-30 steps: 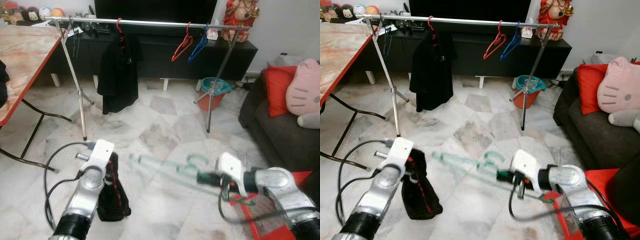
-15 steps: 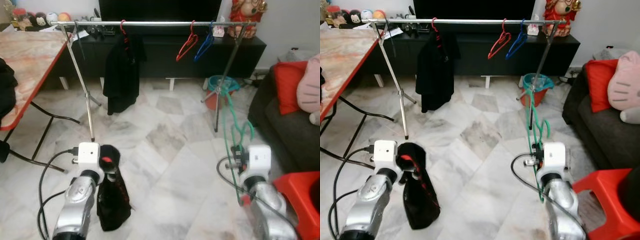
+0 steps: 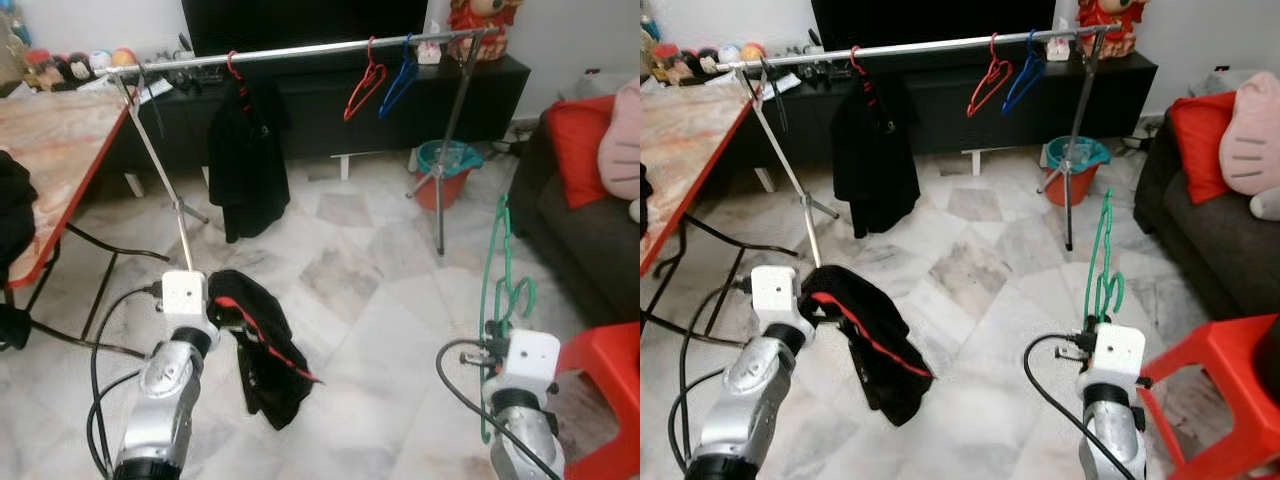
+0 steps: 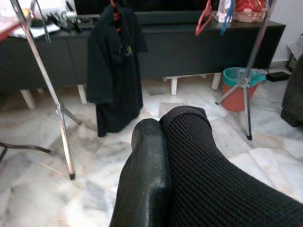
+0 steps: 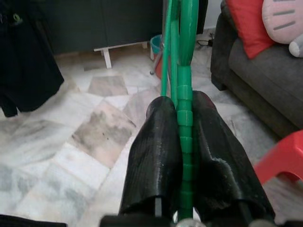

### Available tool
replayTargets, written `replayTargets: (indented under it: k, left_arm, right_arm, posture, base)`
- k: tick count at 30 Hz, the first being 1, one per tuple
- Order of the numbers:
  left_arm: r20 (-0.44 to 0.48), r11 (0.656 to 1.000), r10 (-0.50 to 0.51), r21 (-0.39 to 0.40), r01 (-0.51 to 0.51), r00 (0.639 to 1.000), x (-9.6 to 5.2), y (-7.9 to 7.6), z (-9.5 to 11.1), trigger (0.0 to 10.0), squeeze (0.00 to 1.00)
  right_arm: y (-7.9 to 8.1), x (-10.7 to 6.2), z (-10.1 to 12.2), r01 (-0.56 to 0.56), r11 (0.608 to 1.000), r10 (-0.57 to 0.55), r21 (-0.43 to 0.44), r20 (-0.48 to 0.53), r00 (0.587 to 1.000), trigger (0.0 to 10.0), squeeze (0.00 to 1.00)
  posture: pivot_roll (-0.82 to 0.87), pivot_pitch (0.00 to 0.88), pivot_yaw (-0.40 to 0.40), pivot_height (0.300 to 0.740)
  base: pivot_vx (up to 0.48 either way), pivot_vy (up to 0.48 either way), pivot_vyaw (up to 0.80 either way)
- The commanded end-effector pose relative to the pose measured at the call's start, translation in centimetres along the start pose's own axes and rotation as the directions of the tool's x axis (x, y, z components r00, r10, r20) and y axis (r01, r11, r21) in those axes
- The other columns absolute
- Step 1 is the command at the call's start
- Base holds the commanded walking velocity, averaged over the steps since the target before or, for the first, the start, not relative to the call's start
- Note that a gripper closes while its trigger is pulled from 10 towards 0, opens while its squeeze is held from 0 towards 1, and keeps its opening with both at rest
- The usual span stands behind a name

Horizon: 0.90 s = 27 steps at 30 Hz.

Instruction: Hang hanger

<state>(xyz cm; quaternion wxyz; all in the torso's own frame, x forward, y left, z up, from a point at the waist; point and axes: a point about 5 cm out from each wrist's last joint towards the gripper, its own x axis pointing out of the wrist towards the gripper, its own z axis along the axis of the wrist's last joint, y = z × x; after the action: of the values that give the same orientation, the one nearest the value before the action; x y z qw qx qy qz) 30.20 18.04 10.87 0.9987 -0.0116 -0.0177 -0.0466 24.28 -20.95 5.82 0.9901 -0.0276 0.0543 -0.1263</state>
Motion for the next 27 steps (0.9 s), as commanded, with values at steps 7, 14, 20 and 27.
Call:
replayTargets:
  k: [7,14,20,27]
  left_arm:
    - [0.034,1.0,0.006,0.015,-0.006,0.999,0.3,0.2,0.6,10.0,0.0]
    - [0.014,1.0,-0.022,0.002,0.022,1.0,0.3,-0.8,0.0,10.0,0.0]
    - [-0.002,0.999,-0.04,0.036,0.04,0.999,0.6,-0.2,0.3,10.0,0.0]
    - [0.01,0.997,-0.022,0.069,0.021,1.0,1.9,1.6,1.3,10.0,0.0]
  right_arm:
    - [-0.7,0.0,1.1,0.036,0.999,-0.036,-0.003,0.041,0.998,10.0,0.0]
    - [-2.5,-0.7,1.1,0.062,0.997,-0.06,-0.04,0.036,0.998,10.0,0.0]
    - [-3.2,-1.0,2.3,0.073,0.997,-0.07,-0.038,0.073,0.995,10.0,0.0]
    - [-2.3,-0.5,3.2,0.076,0.997,-0.073,-0.024,0.107,0.992,10.0,0.0]
  posture:
    - [-0.02,0.0,0.137,0.732]
    - [-0.06,0.0,0.15,0.732]
    - [-0.09,0.0,0.212,0.732]
    - [-0.09,0.0,0.2,0.732]
  base:
    - [0.0,0.0,0.0]
    - [0.0,0.0,0.0]
    - [0.0,0.0,0.0]
    - [0.0,0.0,0.0]
